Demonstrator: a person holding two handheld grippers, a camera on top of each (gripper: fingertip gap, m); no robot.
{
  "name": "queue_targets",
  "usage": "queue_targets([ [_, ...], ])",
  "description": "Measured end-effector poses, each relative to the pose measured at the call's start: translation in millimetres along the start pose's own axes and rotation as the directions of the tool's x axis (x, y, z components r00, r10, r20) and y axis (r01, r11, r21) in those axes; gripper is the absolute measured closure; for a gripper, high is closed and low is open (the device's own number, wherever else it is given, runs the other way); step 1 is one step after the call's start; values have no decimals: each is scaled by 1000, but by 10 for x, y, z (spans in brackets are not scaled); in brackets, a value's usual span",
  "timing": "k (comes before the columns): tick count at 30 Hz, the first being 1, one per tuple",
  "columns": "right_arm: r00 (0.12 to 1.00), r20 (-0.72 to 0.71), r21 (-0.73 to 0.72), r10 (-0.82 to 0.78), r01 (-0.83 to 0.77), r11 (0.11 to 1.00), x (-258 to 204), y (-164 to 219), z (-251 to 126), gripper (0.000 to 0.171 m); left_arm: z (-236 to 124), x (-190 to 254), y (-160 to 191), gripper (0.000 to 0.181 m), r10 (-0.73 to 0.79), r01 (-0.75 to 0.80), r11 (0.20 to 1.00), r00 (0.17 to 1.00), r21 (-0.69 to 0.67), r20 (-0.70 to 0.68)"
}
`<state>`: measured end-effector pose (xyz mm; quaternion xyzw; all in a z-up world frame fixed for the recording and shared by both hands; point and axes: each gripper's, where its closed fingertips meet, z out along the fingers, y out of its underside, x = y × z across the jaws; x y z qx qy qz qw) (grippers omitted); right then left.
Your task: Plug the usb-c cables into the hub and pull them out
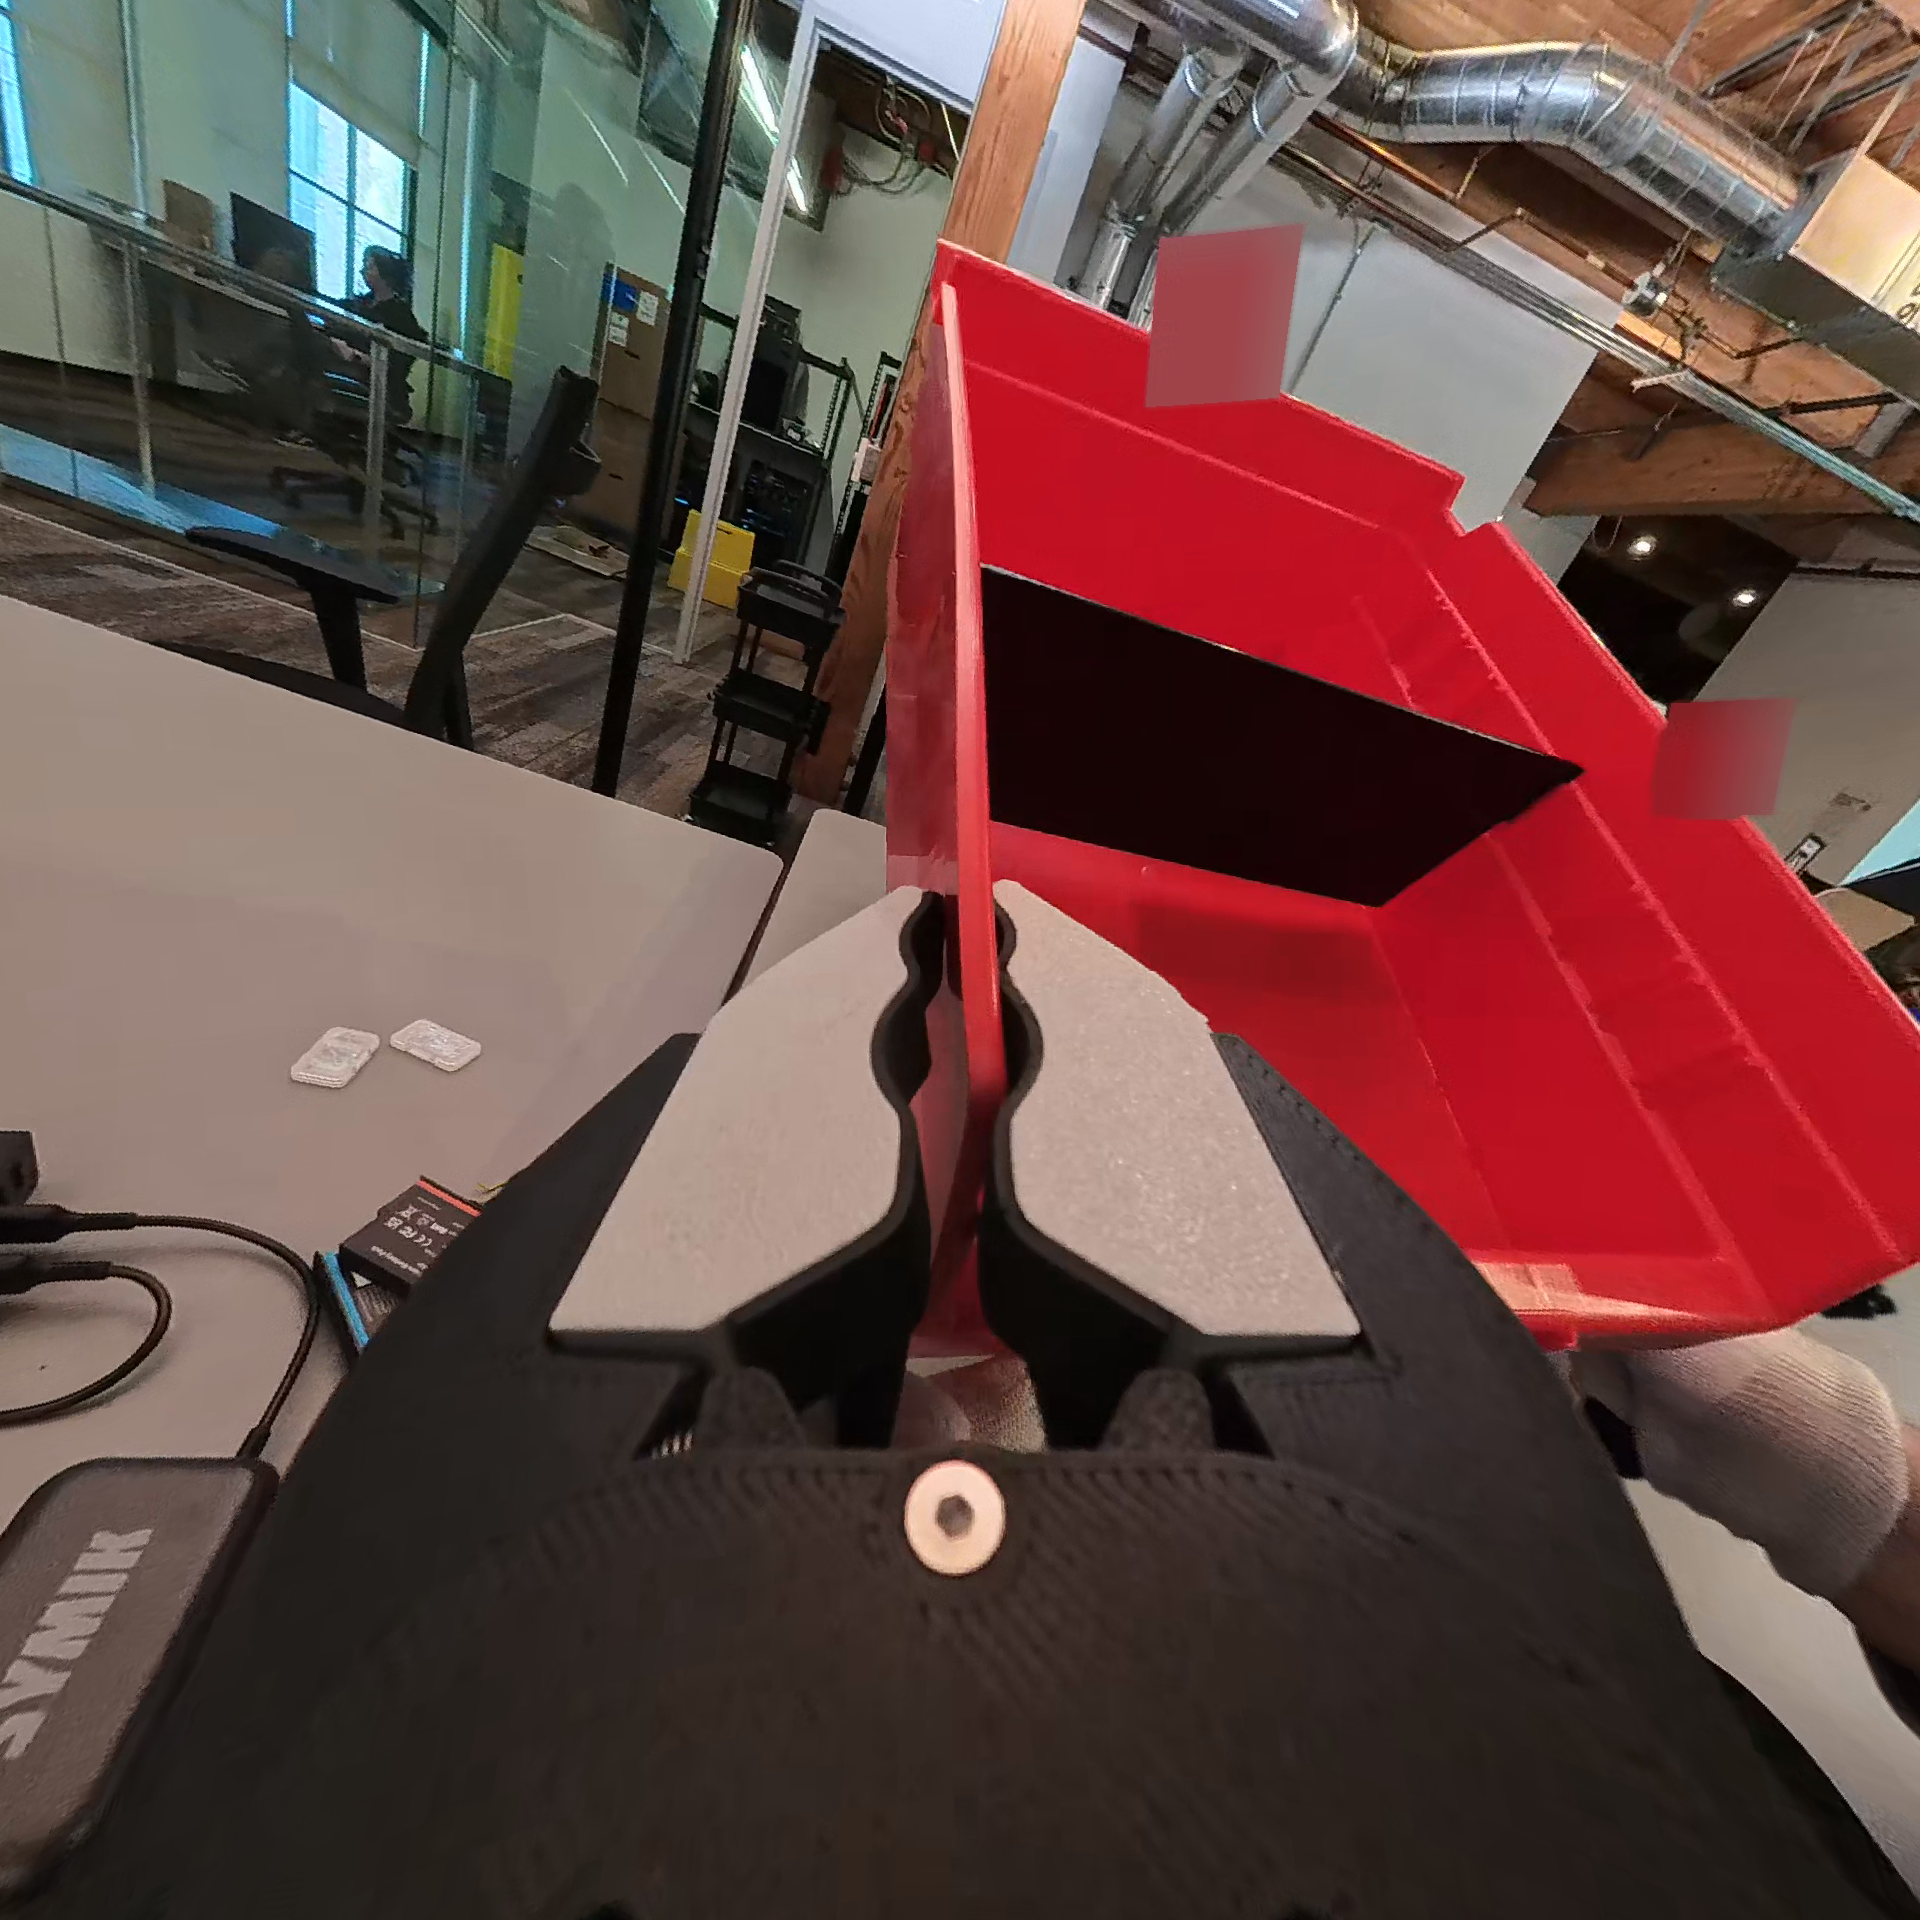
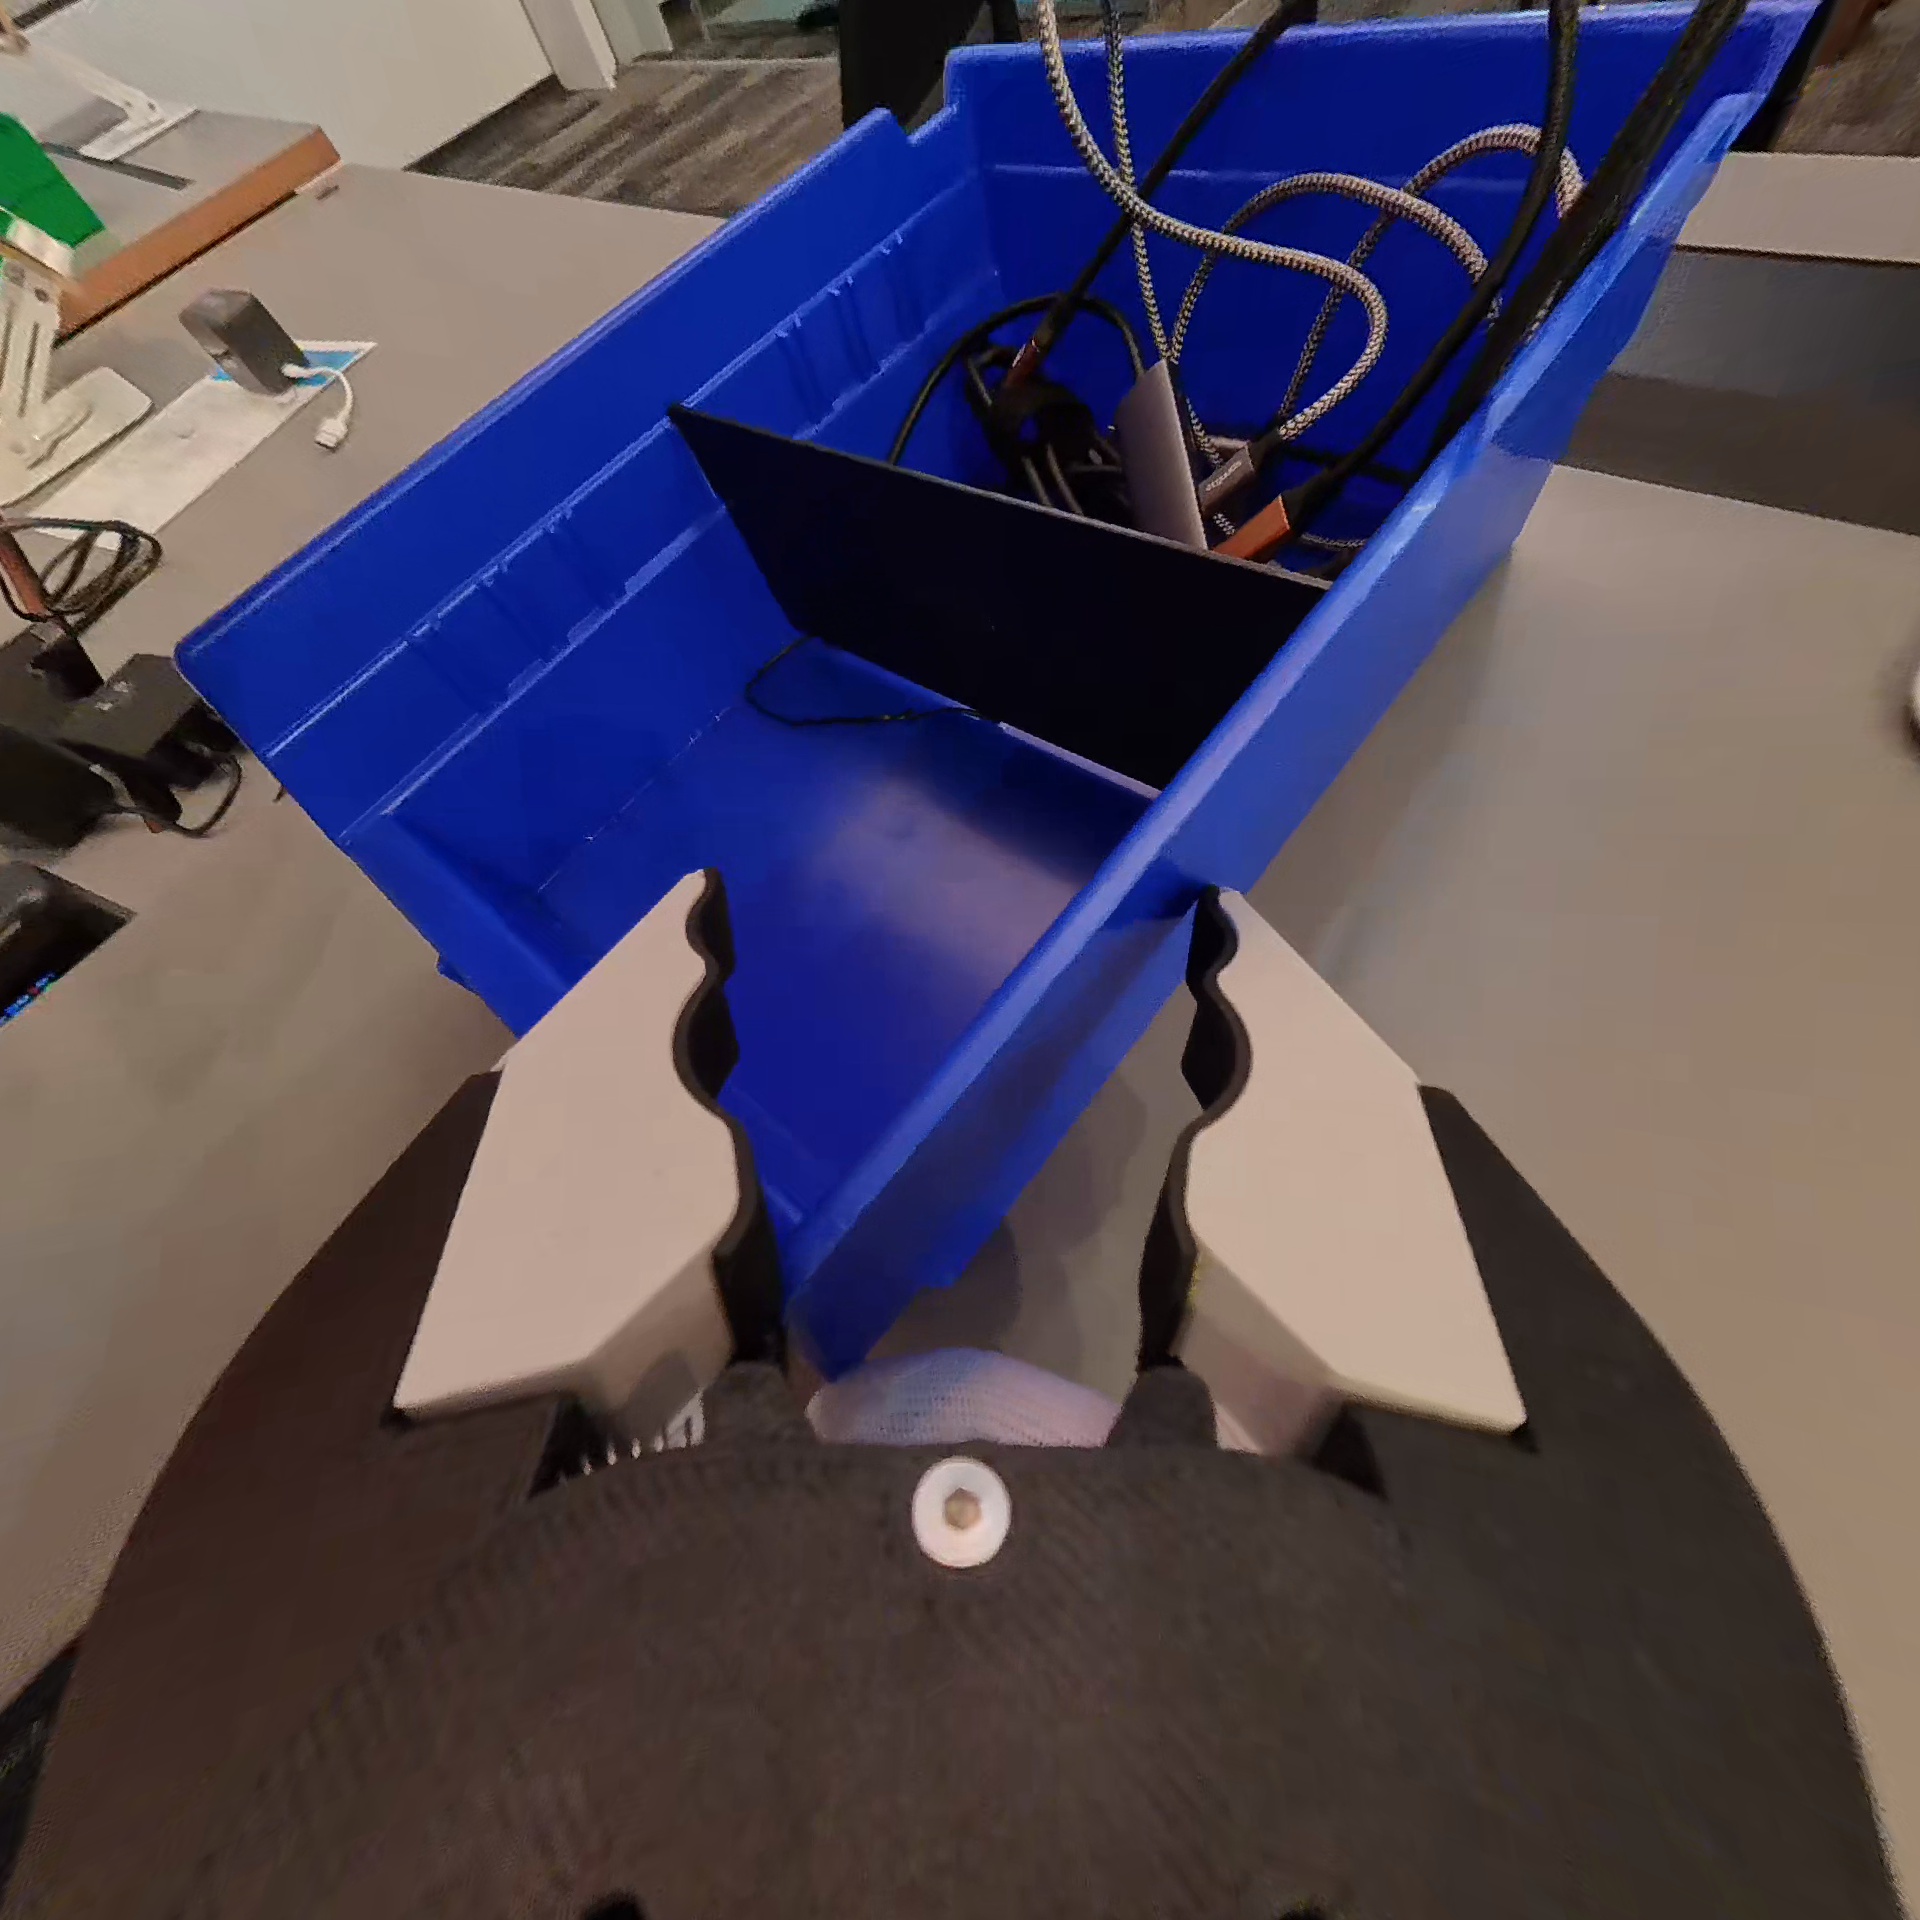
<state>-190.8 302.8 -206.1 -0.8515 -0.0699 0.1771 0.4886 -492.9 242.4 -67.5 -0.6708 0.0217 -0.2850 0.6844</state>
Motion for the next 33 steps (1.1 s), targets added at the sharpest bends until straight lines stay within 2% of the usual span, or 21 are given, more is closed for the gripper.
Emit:
queue_targets([
  [4, 999, 33, 2, -14, 14, 1000, -187, -105, 287, 79, -30, -7, -50, 176, 8, -8, 1000, 1000, 11, 6],
  [7, 993, 113, -14, 12, -10, 1000, -396, -140, 479, 73, -59, -7, -98, 176, 18, -18, 1000, 1000, 16, 16],
  [9, 989, 144, -11, 35, -34, 999, -459, -190, 512, 68, -79, 6, -133, 176, 28, -29, 999, 999, 19, 23],
  [12, 989, 143, 26, 20, -24, 999, -405, -307, 364, 68, -91, 61, -180, 176, 45, -45, 999, 999, 16, 27],
  [16, 990, 132, 110, 50, -65, 992, -97, -501, -148, 67, -33, 257, -226, 176, 99, -99, 995, 995, 3, 14],
  [21, 979, 200, 285, 23, -81, 955, 131, -742, -1177, 72, 147, 674, -145, 176, 159, -160, 987, 987, -26, -31],
  [23, 970, 242, 361, 14, -103, 927, 169, -811, -1639, 75, 240, 888, -50, 176, 172, -174, 984, 983, -42, -63],
  [26, 970, 243, 398, -11, -89, 913, 177, -748, -2163, 73, 402, 1269, 135, 176, 190, -200, 977, 974, -77, -125],
  [30, 973, 230, 445, -13, -93, 891, 126, -600, -2638, 64, 636, 1900, 470, 176, 179, -215, 967, 955, -135, -237],
  [33, 981, 192, 519, 16, -115, 847, 253, -560, -2978, 58, 777, 2433, 743, 175, 180, -251, 951, 925, -181, -335],
])
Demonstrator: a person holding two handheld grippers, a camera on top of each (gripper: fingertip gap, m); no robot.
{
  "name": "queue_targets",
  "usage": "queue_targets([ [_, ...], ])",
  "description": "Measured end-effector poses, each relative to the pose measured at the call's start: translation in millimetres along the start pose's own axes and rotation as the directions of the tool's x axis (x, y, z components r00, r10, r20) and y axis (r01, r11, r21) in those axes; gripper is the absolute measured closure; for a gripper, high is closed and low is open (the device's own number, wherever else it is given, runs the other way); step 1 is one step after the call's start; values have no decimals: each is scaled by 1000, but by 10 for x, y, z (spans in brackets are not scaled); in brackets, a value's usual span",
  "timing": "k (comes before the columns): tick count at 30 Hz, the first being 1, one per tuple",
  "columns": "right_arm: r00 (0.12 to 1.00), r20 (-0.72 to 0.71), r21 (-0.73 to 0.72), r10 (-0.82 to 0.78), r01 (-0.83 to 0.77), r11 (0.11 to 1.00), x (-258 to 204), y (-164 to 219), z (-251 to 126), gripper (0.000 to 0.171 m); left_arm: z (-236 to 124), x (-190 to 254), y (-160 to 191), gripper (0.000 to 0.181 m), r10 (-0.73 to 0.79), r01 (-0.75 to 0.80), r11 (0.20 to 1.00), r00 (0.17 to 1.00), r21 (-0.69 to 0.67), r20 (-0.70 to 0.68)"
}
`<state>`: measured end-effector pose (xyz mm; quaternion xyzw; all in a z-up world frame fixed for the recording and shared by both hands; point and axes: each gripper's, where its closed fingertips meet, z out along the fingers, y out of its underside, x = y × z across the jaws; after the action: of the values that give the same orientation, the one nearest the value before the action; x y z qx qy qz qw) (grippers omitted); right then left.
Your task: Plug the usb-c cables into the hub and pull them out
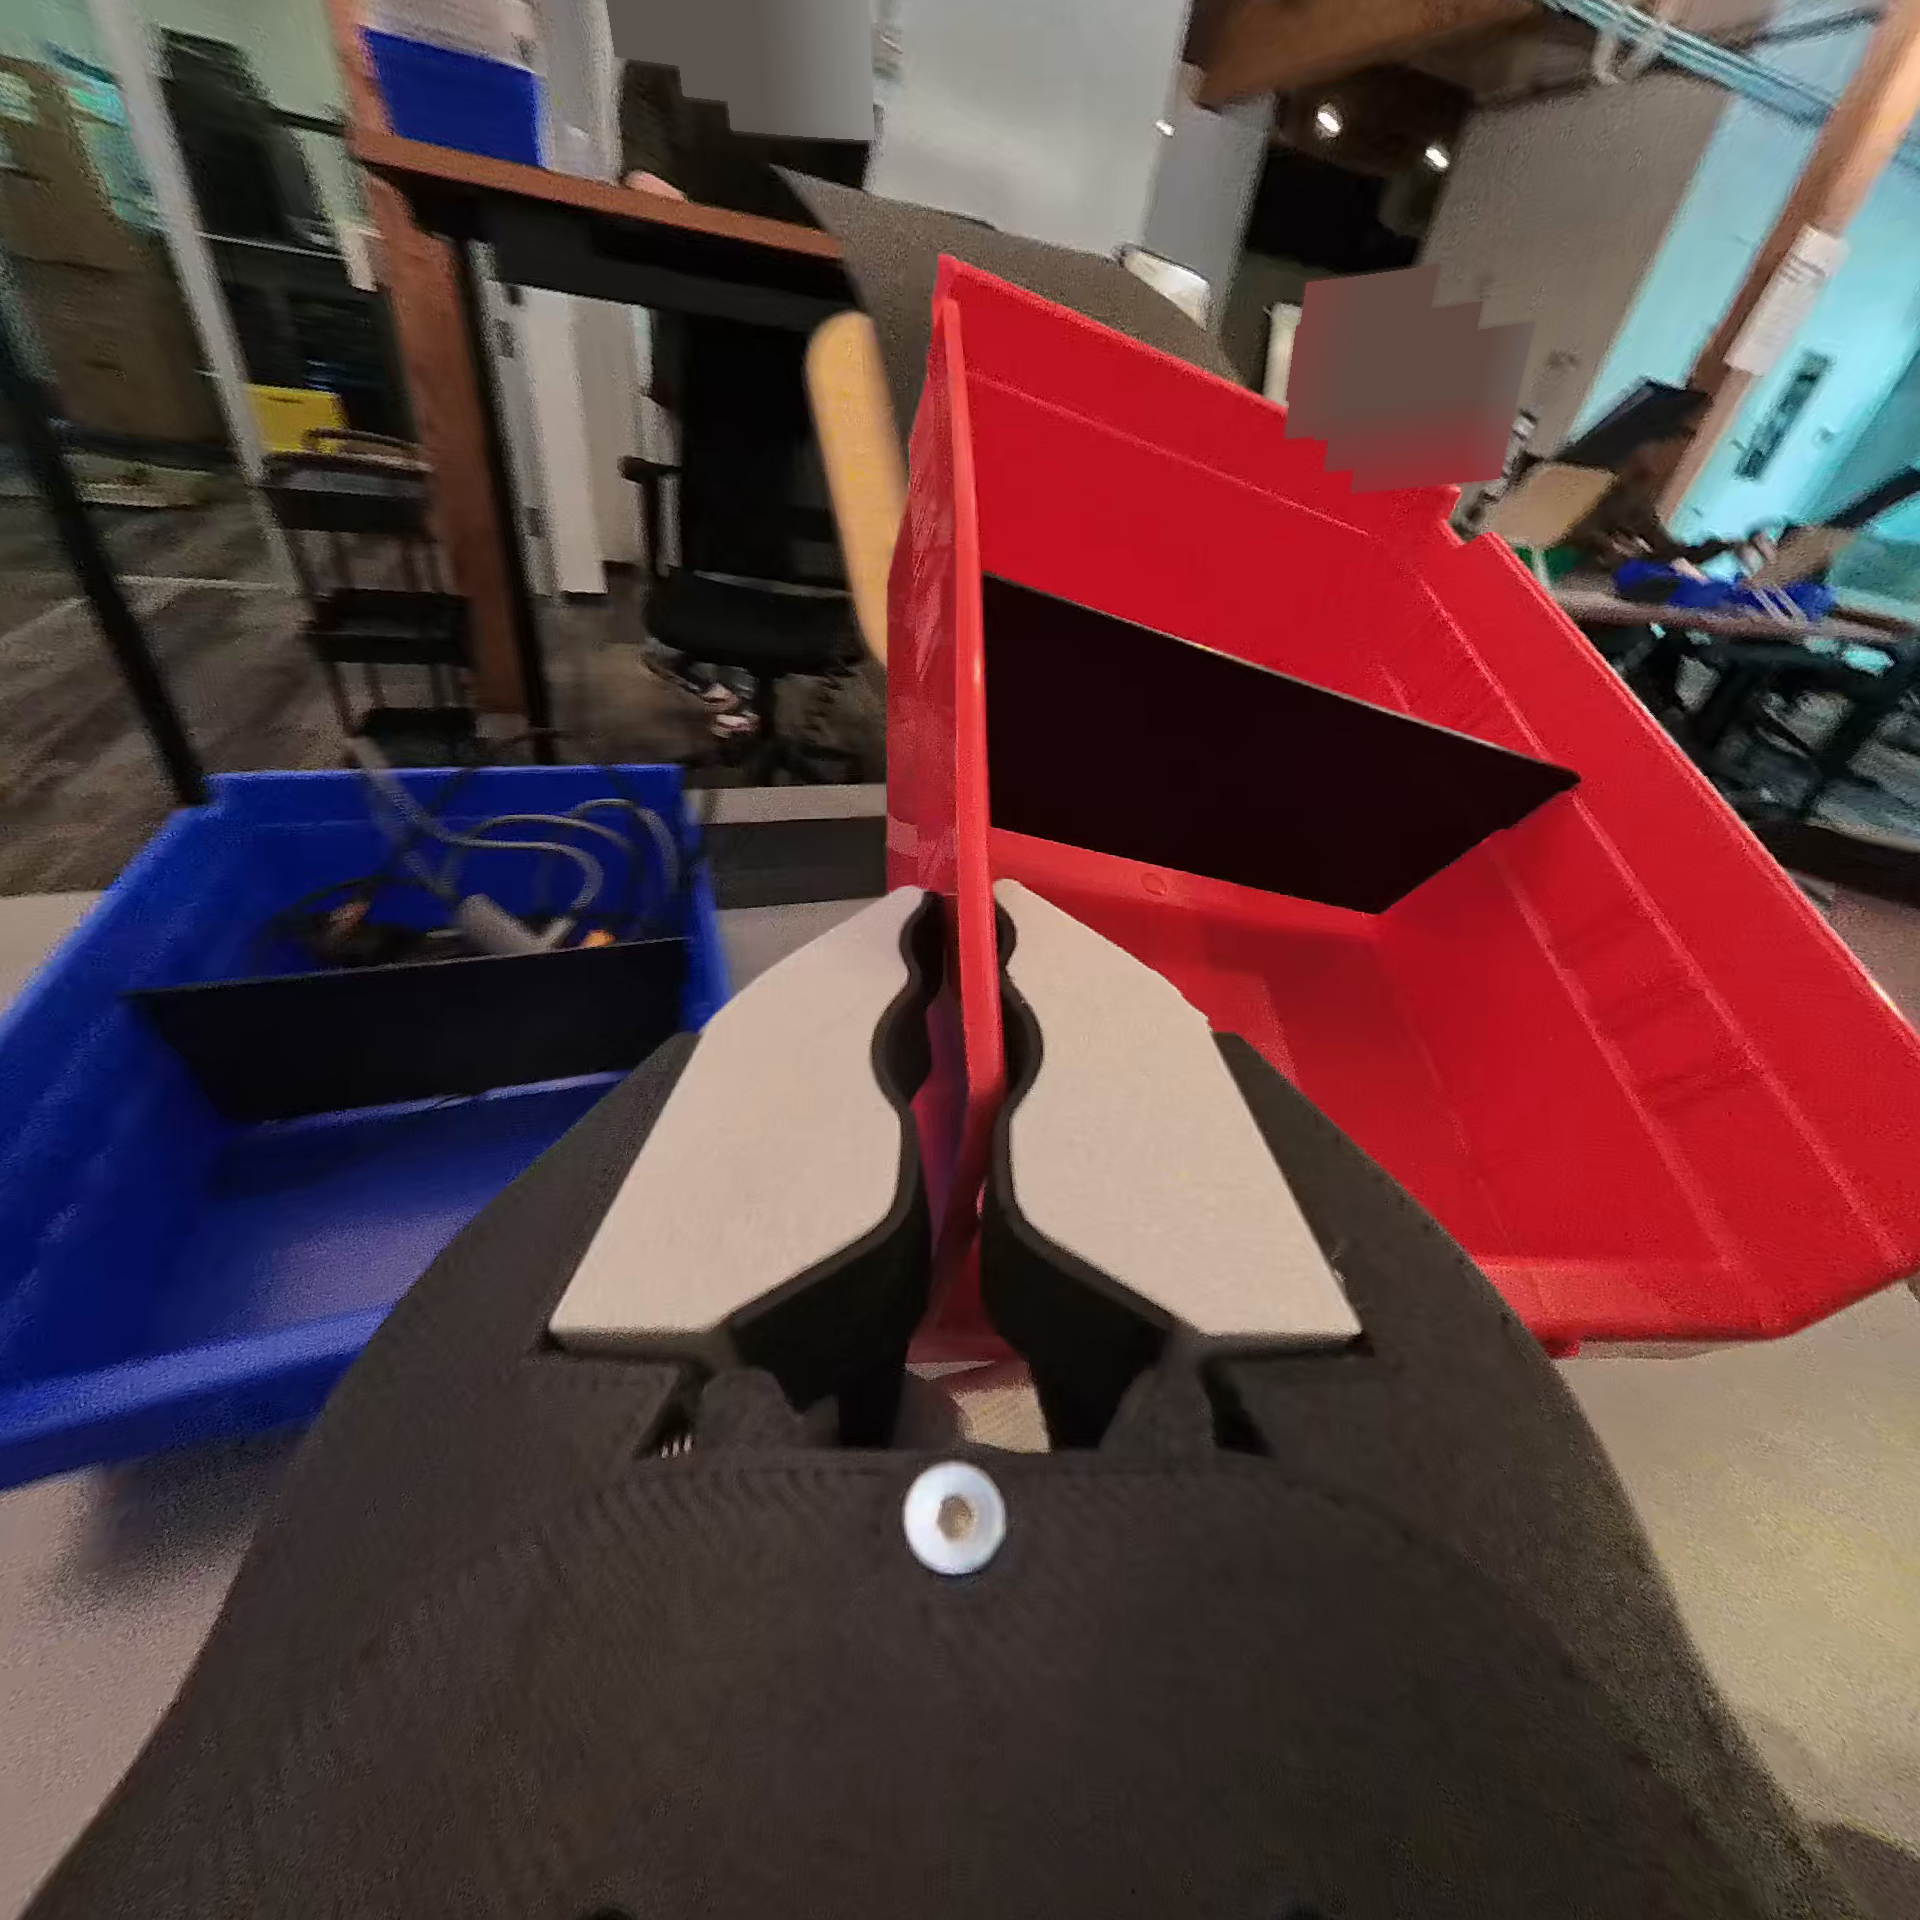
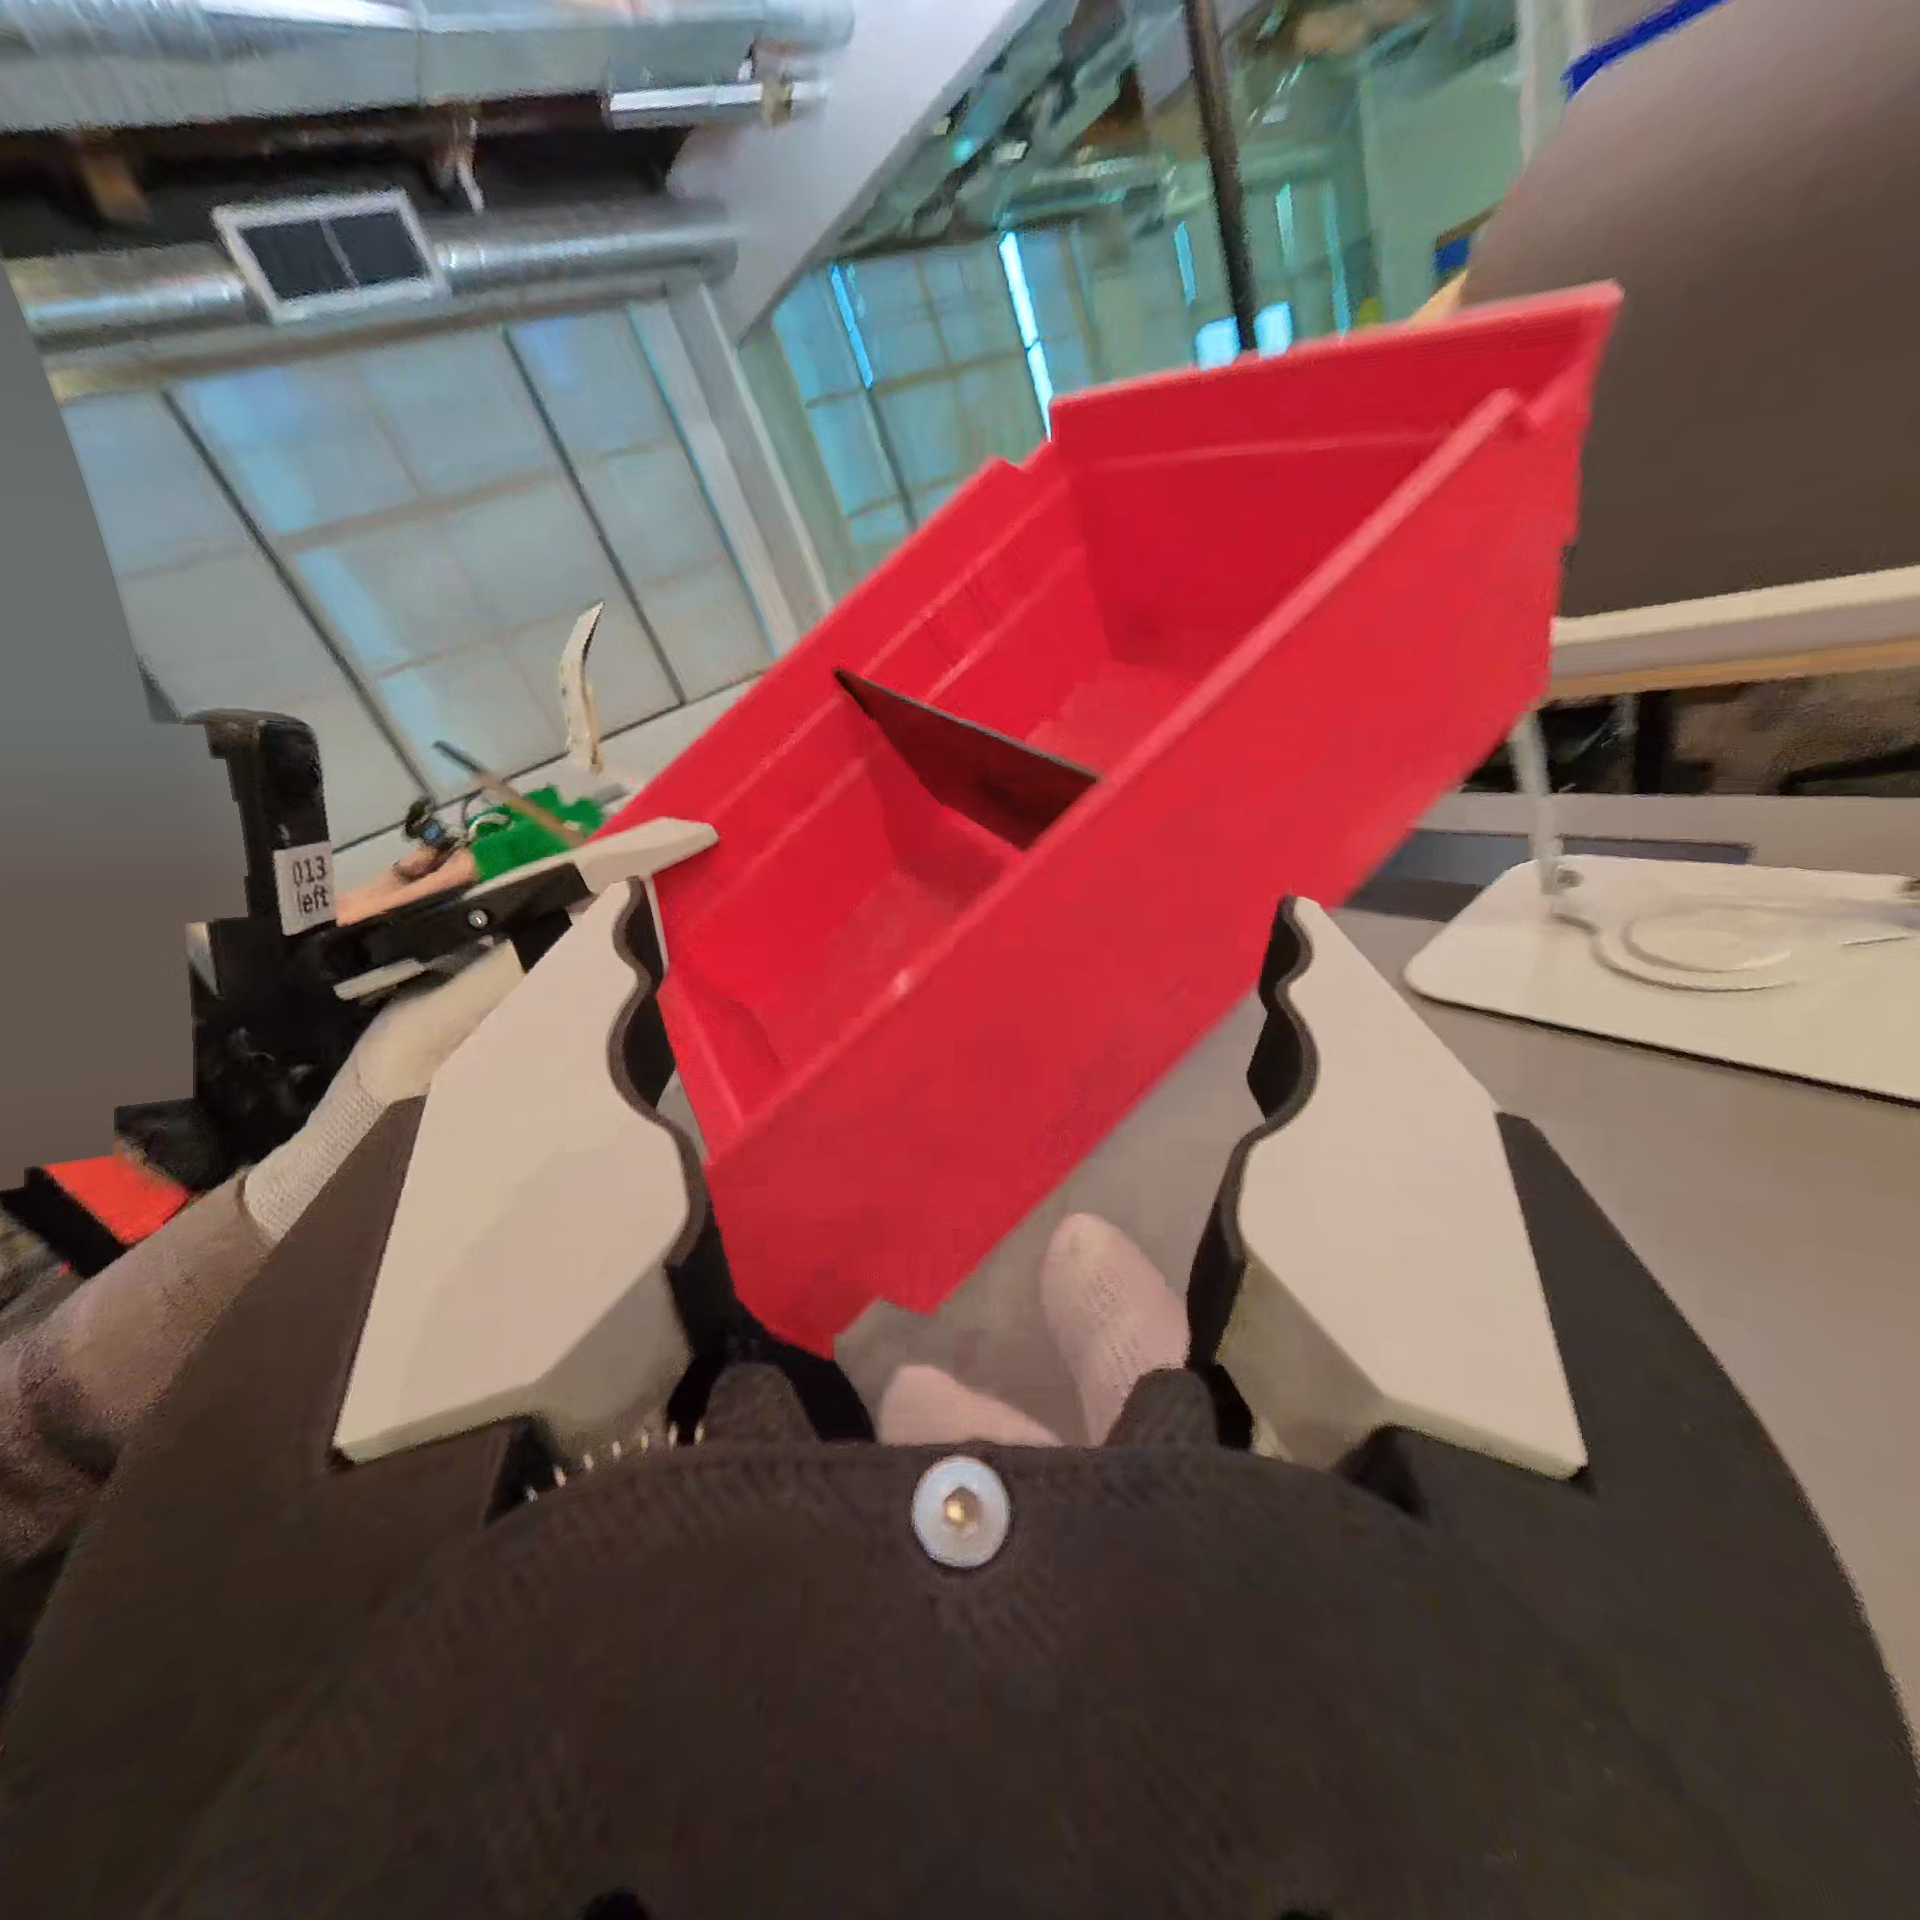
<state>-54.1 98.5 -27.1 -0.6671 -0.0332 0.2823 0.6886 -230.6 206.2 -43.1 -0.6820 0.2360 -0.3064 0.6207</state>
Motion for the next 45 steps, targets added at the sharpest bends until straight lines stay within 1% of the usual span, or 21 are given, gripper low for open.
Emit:
queue_targets([
  [2, 999, -54, 53, 0, 3, 999, 101, -115, -237, 55, 211, 346, 60, 175, 41, -43, 998, 997, -35, -69],
  [4, 994, -110, 88, 2, 8, 996, 209, -188, -472, 54, 419, 682, 129, 176, 51, -60, 997, 988, -56, -146],
  [7, 973, -229, 94, -23, 46, 995, 434, -217, -773, 50, 735, 1175, 274, 175, 11, -39, 994, 965, -104, -263],
  [10, 938, -346, 104, -40, 81, 991, 758, -332, -1060, 44, 1064, 1616, 409, 175, -30, -22, 989, 940, -148, -339],
  [11, 926, -377, 112, -32, 79, 991, 885, -379, -1163, 47, 1177, 1754, 450, 175, -43, -16, 987, 933, -159, -358],
  [13, 894, -446, 97, -42, 95, 991, 1159, -425, -1360, 47, 1401, 2047, 518, 175, -52, -22, 984, 916, -178, -398],
  [16, 841, -540, 54, -46, 89, 995, 1601, -464, -1634, 43, 1756, 2481, 638, 173, -62, -36, 977, 894, -209, -445],
  [19, 803, -594, 32, -52, 88, 996, 2014, -548, -1871, 42, 2123, 2862, 783, 172, -110, -4, 972, 877, -236, -467],
  [24, 739, -670, -22, -70, 75, 997, 2710, -593, -2196, 47, 2629, 3366, 1098, 171, -162, 30, 960, 873, -280, -461],
  [27, 714, -695, -67, -81, 47, 997, 3062, -523, -2350, 48, 2815, 3586, 1243, 169, -184, 50, 954, 875, -295, -447],
  [30, 700, -710, -104, -75, 1, 995, 3354, -402, -2487, 46, 2927, 3779, 1378, 165, -215, 69, 945, 869, -320, -446],
  [35, 698, -713, -125, -68, -31, 992, 3677, -339, -2648, 54, 3042, 3975, 1567, 161, -277, 111, 920, 863, -377, -422],
  [39, 700, -706, -182, -109, -29, 983, 3894, -379, -2716, 58, 3063, 4124, 1588, 156, -309, 147, 914, 858, -379, -411],
  [43, 686, -711, -240, -155, -30, 970, 4184, -461, -2811, 67, 3067, 4317, 1673, 147, -381, 203, 885, 832, -418, -403],
  [45, 688, -707, -257, -162, -37, 966, 4328, -530, -2848, 68, 3065, 4437, 1748, 134, -410, 216, 869, 820, -446, -401],
])
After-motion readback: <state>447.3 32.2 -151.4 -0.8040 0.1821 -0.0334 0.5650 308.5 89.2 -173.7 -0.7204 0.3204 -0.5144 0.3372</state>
